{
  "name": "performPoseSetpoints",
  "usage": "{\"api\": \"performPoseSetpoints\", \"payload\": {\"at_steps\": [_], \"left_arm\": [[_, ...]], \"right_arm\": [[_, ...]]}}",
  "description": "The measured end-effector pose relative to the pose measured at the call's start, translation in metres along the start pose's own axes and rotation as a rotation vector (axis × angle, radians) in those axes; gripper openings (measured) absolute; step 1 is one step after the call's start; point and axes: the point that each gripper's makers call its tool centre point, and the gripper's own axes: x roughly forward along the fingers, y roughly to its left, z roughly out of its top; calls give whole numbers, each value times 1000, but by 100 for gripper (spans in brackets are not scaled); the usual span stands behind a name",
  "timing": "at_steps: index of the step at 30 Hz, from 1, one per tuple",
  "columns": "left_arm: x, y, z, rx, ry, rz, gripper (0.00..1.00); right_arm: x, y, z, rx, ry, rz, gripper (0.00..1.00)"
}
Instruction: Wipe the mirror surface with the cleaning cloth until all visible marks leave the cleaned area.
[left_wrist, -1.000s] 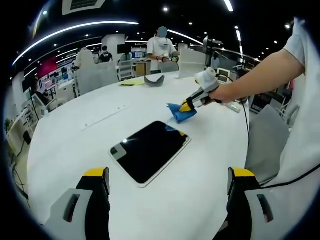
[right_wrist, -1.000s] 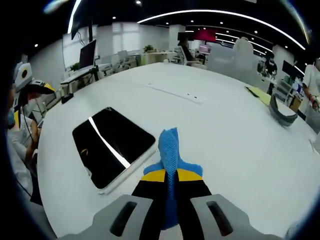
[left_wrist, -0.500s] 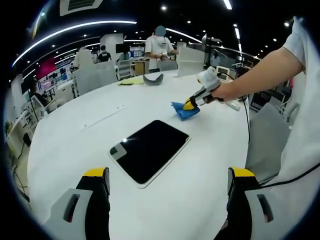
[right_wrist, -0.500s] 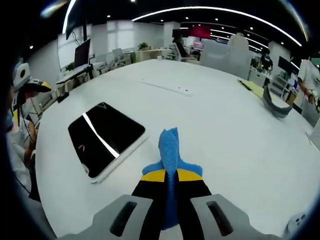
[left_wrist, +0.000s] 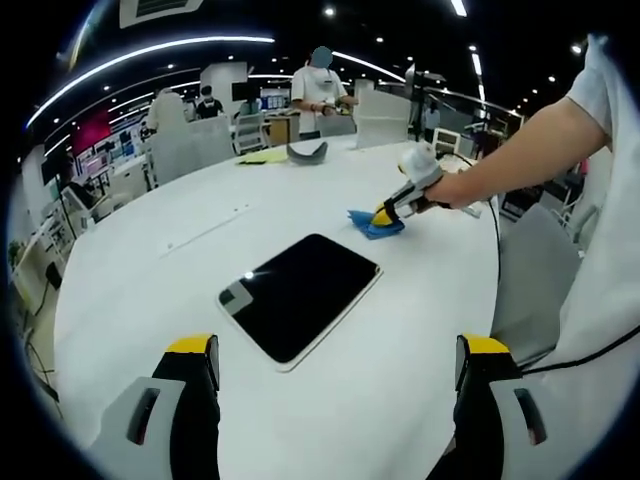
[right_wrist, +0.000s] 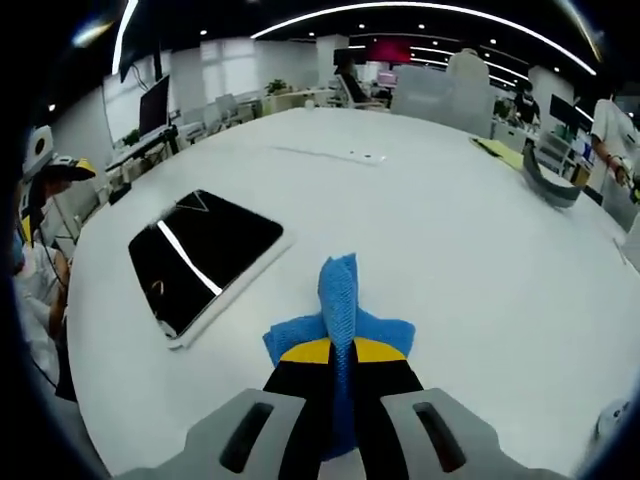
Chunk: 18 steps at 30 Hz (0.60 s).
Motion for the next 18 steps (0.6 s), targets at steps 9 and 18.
{"api": "performPoseSetpoints", "payload": {"at_steps": [9, 18], "left_arm": [[4, -2, 0, 8, 10, -7, 99], [6, -3, 3, 6, 7, -8, 99]], "right_arm": [[0, 0, 1, 5, -29, -1, 2], [0, 4, 0, -20, -60, 8, 7]]}}
